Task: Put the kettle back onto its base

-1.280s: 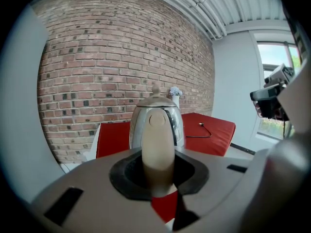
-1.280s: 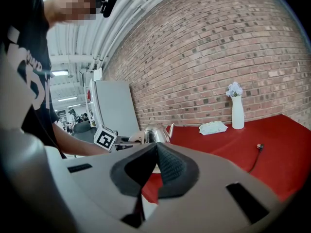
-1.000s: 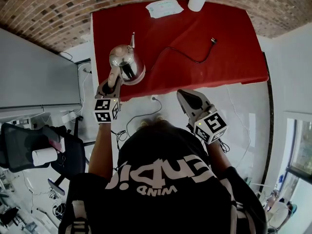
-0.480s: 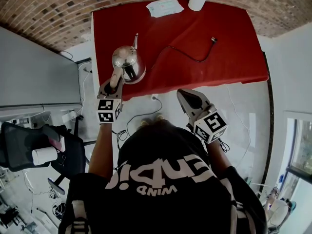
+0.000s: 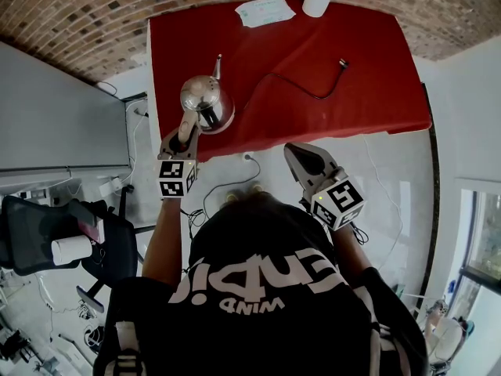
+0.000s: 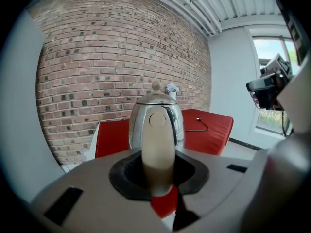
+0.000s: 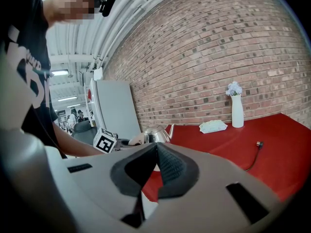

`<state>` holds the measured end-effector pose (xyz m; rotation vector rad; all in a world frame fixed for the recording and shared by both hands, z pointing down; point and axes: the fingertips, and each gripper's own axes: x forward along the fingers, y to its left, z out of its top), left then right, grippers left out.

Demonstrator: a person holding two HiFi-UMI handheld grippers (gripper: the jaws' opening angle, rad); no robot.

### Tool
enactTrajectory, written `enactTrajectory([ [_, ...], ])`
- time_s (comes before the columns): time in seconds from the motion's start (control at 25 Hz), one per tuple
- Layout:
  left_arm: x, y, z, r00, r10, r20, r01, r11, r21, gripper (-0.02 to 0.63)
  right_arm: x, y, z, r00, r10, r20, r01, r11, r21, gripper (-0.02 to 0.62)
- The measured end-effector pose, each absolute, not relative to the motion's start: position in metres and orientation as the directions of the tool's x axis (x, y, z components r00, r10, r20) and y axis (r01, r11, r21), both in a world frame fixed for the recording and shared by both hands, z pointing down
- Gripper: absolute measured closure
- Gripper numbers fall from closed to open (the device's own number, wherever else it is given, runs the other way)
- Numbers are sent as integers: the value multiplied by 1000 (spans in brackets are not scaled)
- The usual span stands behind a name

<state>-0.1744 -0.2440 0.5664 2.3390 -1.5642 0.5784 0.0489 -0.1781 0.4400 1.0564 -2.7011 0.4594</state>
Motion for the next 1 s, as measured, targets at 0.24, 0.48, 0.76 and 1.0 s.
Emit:
enactTrajectory([
  [0.24, -177, -244, 567, 345, -810, 474, -921, -390, 5, 526, 49, -175, 442, -720, -625, 301, -689, 693, -210, 574],
  [0.48, -178, -244, 568, 383, -788, 483, -909, -414, 45, 425, 47, -171, 440, -723, -624, 297, -687, 694, -214, 575],
  [0.76, -177, -243, 568, 402, -778, 482, -893, -450, 18, 314, 47, -168, 439, -722, -627, 293, -689, 694, -209, 574],
  [1.0, -179, -233, 552, 392, -802, 451, -894, -448, -18, 313, 46, -163, 437, -728, -622, 288, -681, 703, -203, 575],
])
